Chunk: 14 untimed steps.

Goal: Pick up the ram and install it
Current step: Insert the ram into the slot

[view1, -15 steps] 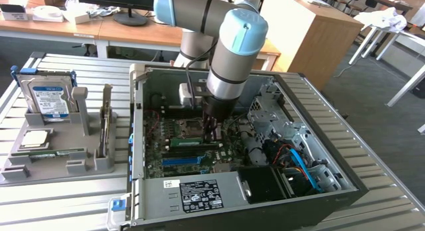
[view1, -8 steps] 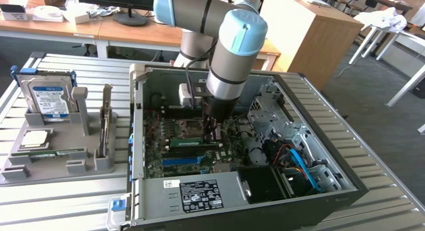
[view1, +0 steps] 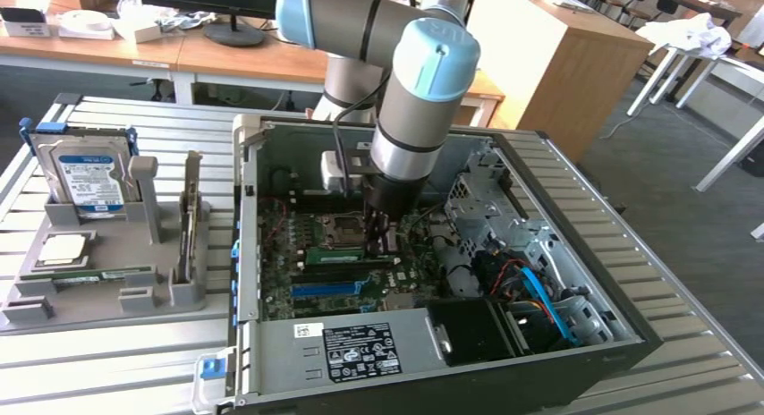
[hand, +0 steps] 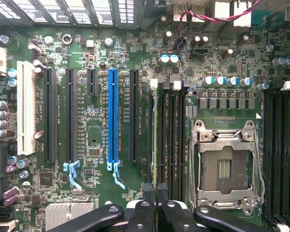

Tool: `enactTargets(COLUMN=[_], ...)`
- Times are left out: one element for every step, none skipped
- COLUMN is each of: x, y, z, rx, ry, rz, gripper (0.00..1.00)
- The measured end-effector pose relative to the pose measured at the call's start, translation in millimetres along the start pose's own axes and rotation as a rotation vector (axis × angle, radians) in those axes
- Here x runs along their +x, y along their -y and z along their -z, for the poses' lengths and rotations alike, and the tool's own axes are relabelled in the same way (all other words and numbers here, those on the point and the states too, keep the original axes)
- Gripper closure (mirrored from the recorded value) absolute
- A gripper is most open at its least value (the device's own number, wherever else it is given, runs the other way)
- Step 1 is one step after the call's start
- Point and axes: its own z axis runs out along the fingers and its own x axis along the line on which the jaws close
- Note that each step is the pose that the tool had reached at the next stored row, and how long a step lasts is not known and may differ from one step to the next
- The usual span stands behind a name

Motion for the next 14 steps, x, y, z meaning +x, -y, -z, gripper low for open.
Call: enactTargets(x=[-0.2, -0.4, -0.4, -0.4, -0.5, -0.5, -0.5, -0.5, -0.5, -0.5, -0.6, -0.6, -0.6, -0.6], y=[-0.1, -0.1, -0.1, -0.1, -0.1, -0.1, -0.2, -0.2, -0.2, -0.2, -0.2, -0.2, -0.2, -0.2], z=[-0.2, -0.4, -0.4, -0.4, -0.5, -0.5, -0.6, -0.6, -0.6, -0.7, -0.9, -1.0, -1.1, -1.2], rx=[0.0001, 0.0000, 0.0000, -0.0001, -0.0001, 0.0000, -0.0001, -0.0001, 0.0000, 0.0000, -0.0001, 0.0000, 0.0000, 0.0000], ry=[0.0000, 0.0000, -0.0002, -0.0003, -0.0002, -0.0002, -0.0002, -0.0003, -0.0002, -0.0002, -0.0001, -0.0001, -0.0002, -0.0002], rz=[0.000, 0.000, 0.000, 0.000, 0.000, 0.000, 0.000, 0.000, 0.000, 0.000, 0.000, 0.000, 0.000, 0.000], gripper=[0.88, 0.88, 0.88, 0.88, 0.88, 0.88, 0.88, 0.88, 0.88, 0.88, 0.88, 0.88, 0.88, 0.88])
